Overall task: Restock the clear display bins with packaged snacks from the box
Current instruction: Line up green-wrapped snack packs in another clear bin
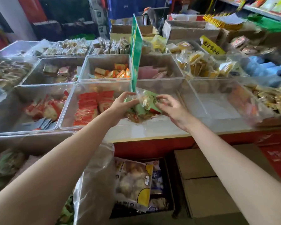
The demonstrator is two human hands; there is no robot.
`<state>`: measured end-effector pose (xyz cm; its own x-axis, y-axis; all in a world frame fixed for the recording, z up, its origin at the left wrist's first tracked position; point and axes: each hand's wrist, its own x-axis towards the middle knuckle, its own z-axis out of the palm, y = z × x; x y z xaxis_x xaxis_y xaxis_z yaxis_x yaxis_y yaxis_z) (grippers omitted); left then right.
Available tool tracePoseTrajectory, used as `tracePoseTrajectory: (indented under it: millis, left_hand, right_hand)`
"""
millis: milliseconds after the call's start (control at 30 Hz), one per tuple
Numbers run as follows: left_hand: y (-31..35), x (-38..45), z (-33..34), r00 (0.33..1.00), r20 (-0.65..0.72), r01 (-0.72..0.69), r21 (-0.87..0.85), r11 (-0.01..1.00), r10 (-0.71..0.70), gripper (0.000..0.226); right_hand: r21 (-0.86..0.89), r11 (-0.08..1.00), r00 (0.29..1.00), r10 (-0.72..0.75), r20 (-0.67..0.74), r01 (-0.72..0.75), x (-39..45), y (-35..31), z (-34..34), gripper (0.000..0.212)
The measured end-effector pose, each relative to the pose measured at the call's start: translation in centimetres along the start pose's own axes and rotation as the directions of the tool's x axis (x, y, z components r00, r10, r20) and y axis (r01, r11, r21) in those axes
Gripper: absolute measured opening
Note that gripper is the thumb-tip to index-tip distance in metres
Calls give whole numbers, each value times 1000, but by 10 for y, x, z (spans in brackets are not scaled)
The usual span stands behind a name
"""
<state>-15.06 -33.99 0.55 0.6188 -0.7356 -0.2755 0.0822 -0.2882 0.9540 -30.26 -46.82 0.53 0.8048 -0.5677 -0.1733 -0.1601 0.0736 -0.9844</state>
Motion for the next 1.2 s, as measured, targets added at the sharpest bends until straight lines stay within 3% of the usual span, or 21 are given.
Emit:
tracePoseTrajectory:
  millis: [67,133,233,333,400,433,500,567,633,767,933,1067,1200]
  left_hand:
    - [3,5,10,1000,-12,-5,-4,1000,5,26]
    - [3,10,14,1000,-15,-9,37,999,10,27]
    - [5,17,16,999,4,-38,87,995,37,27]
    - [7,21,21,997,9,-72,132,989,72,29]
    - [8,23,20,995,-10,-92,148,985,94,26]
    - [9,26,18,994,-38,-94,136,986,100,24]
    - [11,31,14,990,-104,-89,92,992,98,26]
    - [12,35,11,988,-123,-84,67,994,92,28]
    - [12,38,11,991,-102,-83,56,995,89,29]
    - [10,43,12,993,-80,-86,24,996,87,25]
    - [13,54,7,994,-39,-99,27,995,100,22]
    - [16,65,5,994,18,-108,90,990,107,16]
    - [16,77,11,990,-79,-110,63,992,115,11]
  right_hand:
    - [-61,995,997,-81,19,82,5,1,-7,62]
    - [-103,989,993,-101,52,106,10,2,-16,85]
    - [-336,933,991,-106,85,128,18,3,-25,81]
    - [-639,762,994,-98,45,104,28,-1,-28,74]
    - [-693,718,993,-116,-26,66,32,-4,-29,73]
    - [-609,793,990,-100,-102,18,33,-4,-30,71]
    - [-140,984,955,71,-287,-115,35,-6,-35,65]
    - [400,898,896,318,-309,-182,37,-9,-42,56]
    - [603,777,874,408,-265,-180,40,-8,-46,43]
    - [593,765,886,429,-176,-252,38,-9,-36,31]
    - [569,785,932,353,-87,-244,46,-7,-18,31]
    - [413,886,950,285,-130,-210,57,-6,-2,16]
    - [364,895,926,336,-170,-258,70,0,5,43]
